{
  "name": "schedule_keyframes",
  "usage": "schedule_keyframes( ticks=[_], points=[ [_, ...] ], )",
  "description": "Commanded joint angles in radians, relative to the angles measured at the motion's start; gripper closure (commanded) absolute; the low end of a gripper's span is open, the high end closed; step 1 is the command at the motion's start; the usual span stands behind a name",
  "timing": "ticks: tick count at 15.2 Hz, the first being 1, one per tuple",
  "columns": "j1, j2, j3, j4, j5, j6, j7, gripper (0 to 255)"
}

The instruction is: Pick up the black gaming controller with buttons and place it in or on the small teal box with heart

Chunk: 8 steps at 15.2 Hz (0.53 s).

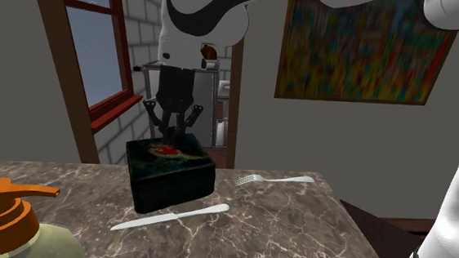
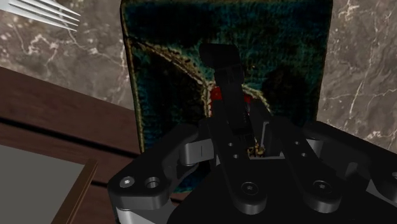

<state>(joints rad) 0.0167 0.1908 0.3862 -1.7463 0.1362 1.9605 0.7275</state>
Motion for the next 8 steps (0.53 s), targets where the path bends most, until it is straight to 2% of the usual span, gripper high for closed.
schedule_keyframes(
  ticks=[1, 5, 6, 8],
  points=[
    [0.0, 0.0, 0.0, -0.001, 0.0, 0.001, 0.0, 255],
    [0.0, 0.0, 0.0, -0.001, 0.0, 0.001, 0.0, 255],
    [0.0, 0.0, 0.0, -0.001, 0.0, 0.001, 0.0, 0],
    [0.0, 0.0, 0.0, -0.001, 0.0, 0.001, 0.0, 0]
  ],
)
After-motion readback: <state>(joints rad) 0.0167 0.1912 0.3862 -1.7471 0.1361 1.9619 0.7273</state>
